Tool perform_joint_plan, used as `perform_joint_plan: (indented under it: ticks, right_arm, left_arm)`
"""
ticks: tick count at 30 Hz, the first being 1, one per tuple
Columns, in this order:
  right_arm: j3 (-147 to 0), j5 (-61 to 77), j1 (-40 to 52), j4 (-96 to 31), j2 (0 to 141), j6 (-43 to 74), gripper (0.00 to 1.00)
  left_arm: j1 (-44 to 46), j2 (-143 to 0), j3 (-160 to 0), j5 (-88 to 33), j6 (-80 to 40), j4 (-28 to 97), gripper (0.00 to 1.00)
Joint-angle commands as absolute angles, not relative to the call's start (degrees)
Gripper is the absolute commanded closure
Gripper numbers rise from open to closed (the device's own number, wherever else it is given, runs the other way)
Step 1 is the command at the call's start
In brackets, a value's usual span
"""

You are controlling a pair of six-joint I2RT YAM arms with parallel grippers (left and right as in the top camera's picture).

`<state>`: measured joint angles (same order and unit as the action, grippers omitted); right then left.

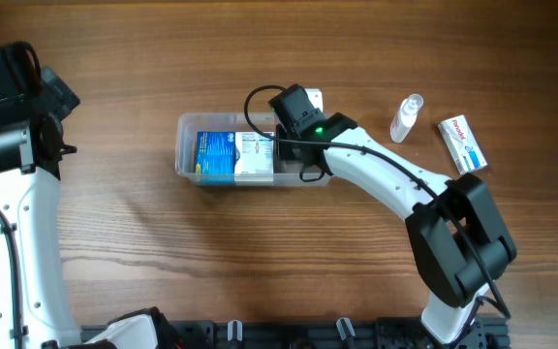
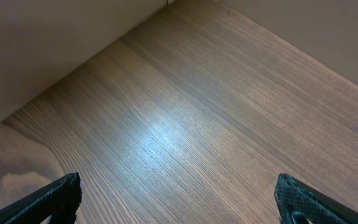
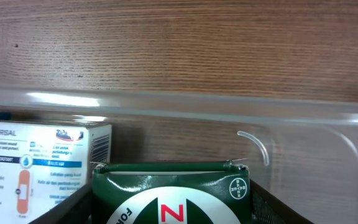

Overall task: Pack container
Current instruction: 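Lift the tin and carry it over the container, then lower the tin into the container beside the plaster box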

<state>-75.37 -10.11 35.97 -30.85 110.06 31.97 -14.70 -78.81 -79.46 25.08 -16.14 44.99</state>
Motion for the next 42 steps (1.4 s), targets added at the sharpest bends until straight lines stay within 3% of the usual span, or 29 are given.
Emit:
perform_joint_plan:
  ticks: [1,30,42]
  right_arm:
    - [-76.6,-8.0,36.2,-31.6,111.2,35.6,0.60]
    - [-76.4,-7.2,36.5,-29.6,111.2,33.1,0.55]
    - [-76.4,-7.2,37.5,-29.0,111.3,33.1,0.38]
  left_arm:
    - [-15.0,-78.5,-79.7,25.8,-15.2,44.8,0.00]
    - [-15.0,-78.5,-79.7,25.8,-15.2,44.8,0.00]
    - [-15.0,-78.5,-79.7,25.8,-15.2,44.8,0.00]
